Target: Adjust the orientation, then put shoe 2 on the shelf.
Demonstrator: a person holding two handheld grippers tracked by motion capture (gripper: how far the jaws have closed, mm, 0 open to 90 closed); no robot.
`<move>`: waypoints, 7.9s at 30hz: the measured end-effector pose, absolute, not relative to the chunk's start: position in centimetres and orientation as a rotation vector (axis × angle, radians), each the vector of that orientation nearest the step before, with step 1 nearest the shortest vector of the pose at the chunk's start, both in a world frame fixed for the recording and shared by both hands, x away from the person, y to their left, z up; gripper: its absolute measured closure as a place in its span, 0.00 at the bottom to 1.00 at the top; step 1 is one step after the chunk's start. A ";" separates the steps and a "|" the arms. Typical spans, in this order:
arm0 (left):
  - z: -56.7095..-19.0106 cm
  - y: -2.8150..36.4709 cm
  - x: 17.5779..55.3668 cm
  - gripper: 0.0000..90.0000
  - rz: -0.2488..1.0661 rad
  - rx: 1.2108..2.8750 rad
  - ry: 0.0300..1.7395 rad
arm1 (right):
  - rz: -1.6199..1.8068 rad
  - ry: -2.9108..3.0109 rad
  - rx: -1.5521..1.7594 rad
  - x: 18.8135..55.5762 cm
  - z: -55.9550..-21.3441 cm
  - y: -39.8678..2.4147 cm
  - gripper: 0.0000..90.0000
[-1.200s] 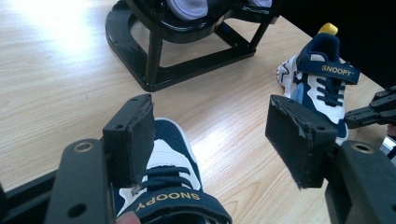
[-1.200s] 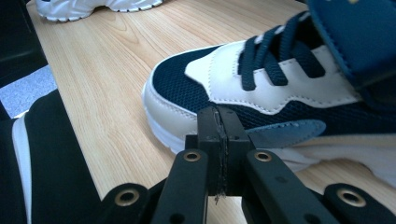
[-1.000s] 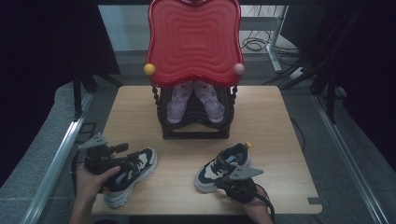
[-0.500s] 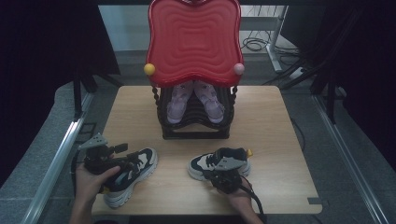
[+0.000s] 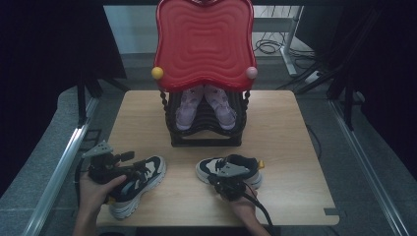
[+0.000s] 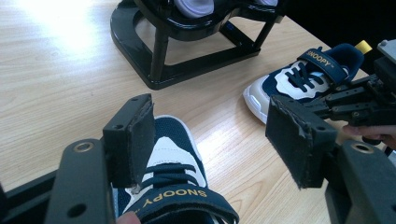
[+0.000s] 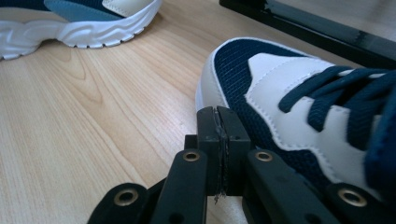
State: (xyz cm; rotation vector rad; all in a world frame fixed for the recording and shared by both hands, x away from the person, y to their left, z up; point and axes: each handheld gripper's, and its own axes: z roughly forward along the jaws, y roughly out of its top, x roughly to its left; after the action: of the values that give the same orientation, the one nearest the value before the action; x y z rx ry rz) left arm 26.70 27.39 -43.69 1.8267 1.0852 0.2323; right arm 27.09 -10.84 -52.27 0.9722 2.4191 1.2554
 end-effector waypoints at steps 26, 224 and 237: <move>-43.7 27.8 26.6 0.37 0.251 1.822 1.100 | 1.505 2.051 1.091 28.4 -45.3 -22.3 0.99; -49.1 33.2 26.5 0.69 0.058 1.999 1.102 | 1.440 2.166 1.048 26.6 -48.0 -25.2 0.67; -48.9 33.1 26.4 0.73 0.078 2.017 1.109 | 1.485 2.195 1.088 27.2 -47.7 -25.1 0.55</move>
State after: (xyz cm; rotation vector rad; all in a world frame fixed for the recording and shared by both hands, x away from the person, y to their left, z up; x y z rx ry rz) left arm 26.41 33.12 -48.88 2.0165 1.1092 0.0782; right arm 27.24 -25.14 -47.74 1.0883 2.1950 1.4854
